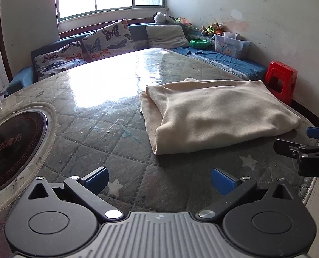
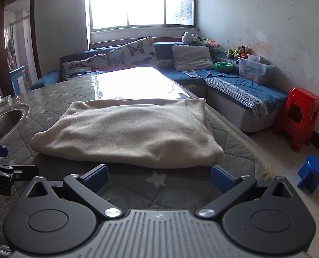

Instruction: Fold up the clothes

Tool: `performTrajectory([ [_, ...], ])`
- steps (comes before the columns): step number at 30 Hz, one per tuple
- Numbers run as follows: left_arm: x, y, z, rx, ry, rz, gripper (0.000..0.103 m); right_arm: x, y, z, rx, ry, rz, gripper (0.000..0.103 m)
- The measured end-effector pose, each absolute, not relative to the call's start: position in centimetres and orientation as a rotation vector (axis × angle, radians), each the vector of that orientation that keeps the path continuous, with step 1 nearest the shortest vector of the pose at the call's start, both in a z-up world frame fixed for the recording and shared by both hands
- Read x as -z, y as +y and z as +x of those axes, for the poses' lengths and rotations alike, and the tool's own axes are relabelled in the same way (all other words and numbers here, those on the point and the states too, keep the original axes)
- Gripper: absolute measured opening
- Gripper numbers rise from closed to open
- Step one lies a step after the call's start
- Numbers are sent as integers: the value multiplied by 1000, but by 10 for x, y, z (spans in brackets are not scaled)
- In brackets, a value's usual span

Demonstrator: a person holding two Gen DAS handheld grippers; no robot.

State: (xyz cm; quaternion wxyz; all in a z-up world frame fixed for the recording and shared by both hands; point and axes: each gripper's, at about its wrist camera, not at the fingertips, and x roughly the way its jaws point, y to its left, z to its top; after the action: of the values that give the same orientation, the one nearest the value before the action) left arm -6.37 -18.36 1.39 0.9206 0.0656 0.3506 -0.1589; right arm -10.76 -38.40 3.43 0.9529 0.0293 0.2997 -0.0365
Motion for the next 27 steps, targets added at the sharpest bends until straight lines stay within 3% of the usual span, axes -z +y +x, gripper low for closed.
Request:
performTrajectory([
  [27,-14,-193,-85,343,720,136,103,-39,-376,-122,63,581,51,103],
])
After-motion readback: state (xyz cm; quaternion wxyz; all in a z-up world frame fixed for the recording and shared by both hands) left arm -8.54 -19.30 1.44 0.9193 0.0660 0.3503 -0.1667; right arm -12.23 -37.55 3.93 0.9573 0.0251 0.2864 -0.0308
